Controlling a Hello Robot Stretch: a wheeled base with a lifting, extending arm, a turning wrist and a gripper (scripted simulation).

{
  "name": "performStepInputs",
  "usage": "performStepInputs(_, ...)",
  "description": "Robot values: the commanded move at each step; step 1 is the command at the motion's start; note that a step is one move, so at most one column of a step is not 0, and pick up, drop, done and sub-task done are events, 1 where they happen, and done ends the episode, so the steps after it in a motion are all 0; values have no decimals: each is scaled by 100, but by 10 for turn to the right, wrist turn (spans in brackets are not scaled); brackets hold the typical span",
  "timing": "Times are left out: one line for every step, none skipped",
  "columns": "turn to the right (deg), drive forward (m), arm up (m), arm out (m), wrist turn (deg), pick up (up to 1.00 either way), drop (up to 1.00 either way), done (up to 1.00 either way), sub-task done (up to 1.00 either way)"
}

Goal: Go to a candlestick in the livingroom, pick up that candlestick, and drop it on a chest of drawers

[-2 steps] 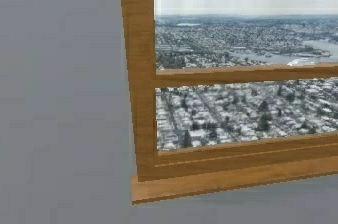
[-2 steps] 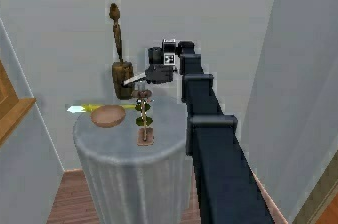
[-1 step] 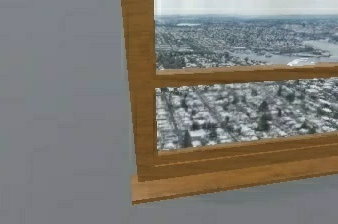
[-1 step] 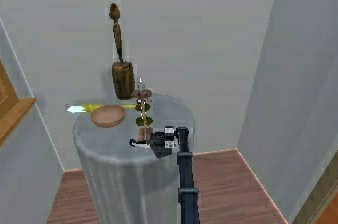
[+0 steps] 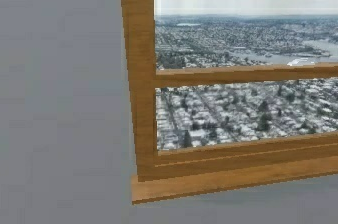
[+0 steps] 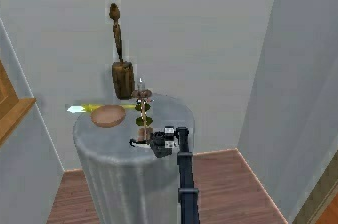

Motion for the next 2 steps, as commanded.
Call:
performStepInputs(0,0,10,0,0,0,0,0,0)
performStepInputs(0,0,20,0,0,0,0,0,0)
